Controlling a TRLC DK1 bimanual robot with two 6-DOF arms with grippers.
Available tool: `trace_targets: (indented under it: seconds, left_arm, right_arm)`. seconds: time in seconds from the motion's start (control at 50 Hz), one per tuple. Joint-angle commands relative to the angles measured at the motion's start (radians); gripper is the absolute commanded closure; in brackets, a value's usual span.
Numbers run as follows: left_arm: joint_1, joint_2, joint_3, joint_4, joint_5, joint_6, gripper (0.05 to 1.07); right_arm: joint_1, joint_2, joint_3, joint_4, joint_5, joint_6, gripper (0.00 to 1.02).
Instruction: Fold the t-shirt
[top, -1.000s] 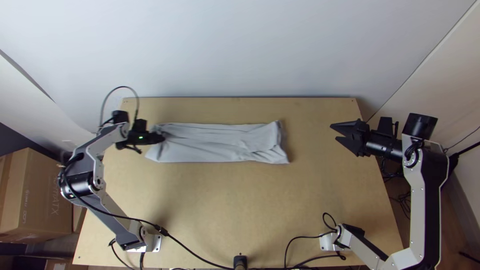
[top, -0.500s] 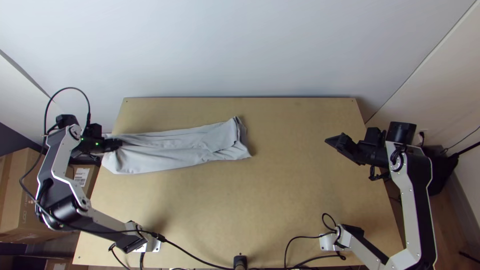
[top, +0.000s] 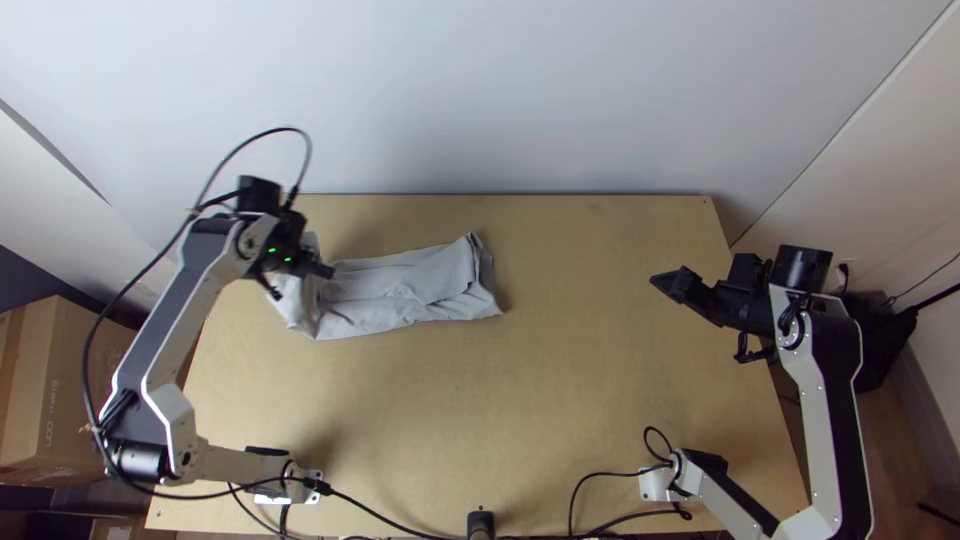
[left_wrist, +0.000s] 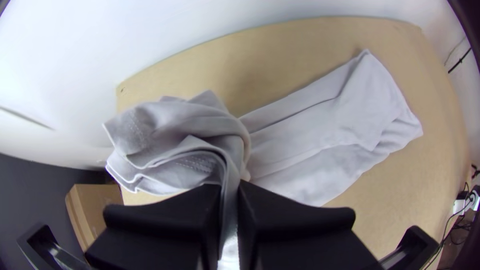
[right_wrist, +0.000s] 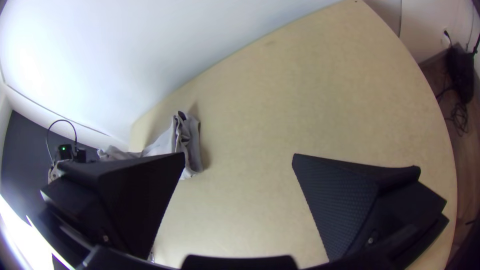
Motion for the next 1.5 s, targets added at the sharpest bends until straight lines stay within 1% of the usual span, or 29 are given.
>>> trace_targets:
  seconds: [0.0, 0.16, 0.4, 0.46, 0.58, 0.7, 0.72, 0.74, 0.76, 0.8, 0.82, 0.88, 0.92, 0.96, 0.98, 1.06, 1.14, 1.24, 1.34, 1.44, 1.48]
  left_arm:
    - [-0.109, 0.127, 0.104, -0.042, -0.031, -0.106, 1.05]
    - [-0.235, 0.313, 0.253, -0.077, -0.075, -0.186, 1.05]
    - [-0.420, 0.509, 0.506, -0.186, -0.167, -0.234, 1.05]
    - [-0.454, 0.561, 0.573, -0.210, -0.204, -0.246, 1.05]
    - [-0.494, 0.670, 0.731, -0.284, -0.226, -0.278, 1.05]
    - [-0.537, 0.728, 0.770, -0.269, -0.273, -0.281, 1.04]
    - [-0.541, 0.739, 0.777, -0.267, -0.278, -0.287, 0.99]
    - [-0.548, 0.747, 0.782, -0.265, -0.282, -0.292, 0.89]
    - [-0.557, 0.751, 0.782, -0.261, -0.282, -0.292, 0.73]
    - [-0.571, 0.762, 0.782, -0.252, -0.282, -0.292, 0.35]
    - [-0.580, 0.765, 0.782, -0.252, -0.289, -0.294, 0.25]
    - [-0.603, 0.775, 0.785, -0.219, -0.299, -0.295, 0.23]
    - [-0.615, 0.776, 0.791, -0.177, -0.298, -0.303, 0.22]
    - [-0.633, 0.773, 0.804, -0.152, -0.293, -0.313, 0.11]
    - [-0.640, 0.771, 0.807, -0.143, -0.293, -0.315, 0.10]
    - [-0.670, 0.742, 0.817, -0.078, -0.287, -0.338, 0.10]
    - [-0.686, 0.687, 0.823, -0.009, -0.252, -0.375, 0.10]
    - [-0.686, 0.623, 0.843, 0.015, -0.227, -0.405, 0.10]
    - [-0.672, 0.541, 0.837, -0.002, -0.227, -0.409, 0.10]
    - [-0.646, 0.428, 0.799, -0.034, -0.224, -0.402, 0.10]
    - [-0.624, 0.386, 0.781, -0.048, -0.220, -0.395, 0.10]
  right_arm:
    - [0.010, -0.026, -0.034, 0.006, 0.008, -0.007, 0.04]
    - [0.022, -0.058, -0.066, 0.006, 0.008, -0.007, 0.04]
    - [0.019, -0.109, -0.142, 0.013, 0.015, -0.005, 0.04]
    - [0.019, -0.121, -0.155, 0.017, 0.016, -0.005, 0.04]
    - [0.017, -0.142, -0.178, 0.017, 0.016, -0.005, 0.04]
    - [0.019, -0.175, -0.200, 0.017, 0.016, 0.010, 0.04]
    - [0.020, -0.181, -0.203, 0.017, 0.016, 0.011, 0.04]
    - [0.023, -0.185, -0.208, 0.017, 0.016, 0.015, 0.04]
    - [0.028, -0.193, -0.214, 0.017, 0.016, 0.022, 0.04]
    - [0.043, -0.205, -0.226, 0.017, 0.016, 0.028, 0.04]
    - [0.051, -0.211, -0.232, 0.017, 0.018, 0.038, 0.04]
    - [0.079, -0.225, -0.260, 0.023, 0.024, 0.059, 0.04]
    - [0.105, -0.237, -0.284, 0.038, 0.041, 0.071, 0.04]
    - [0.132, -0.247, -0.310, 0.059, 0.056, 0.088, 0.04]
    - [0.148, -0.251, -0.323, 0.069, 0.065, 0.097, 0.04]
    - [0.217, -0.262, -0.367, 0.112, 0.107, 0.133, 0.04]
    - [0.269, -0.265, -0.399, 0.147, 0.142, 0.143, 0.04]
    - [0.321, -0.233, -0.412, 0.204, 0.171, 0.159, 0.04]
    - [0.369, -0.155, -0.379, 0.247, 0.205, 0.156, 0.04]
    - [0.461, -0.032, -0.266, 0.248, 0.258, 0.146, 0.04]
    - [0.508, 0.022, -0.203, 0.248, 0.291, 0.146, 0.04]
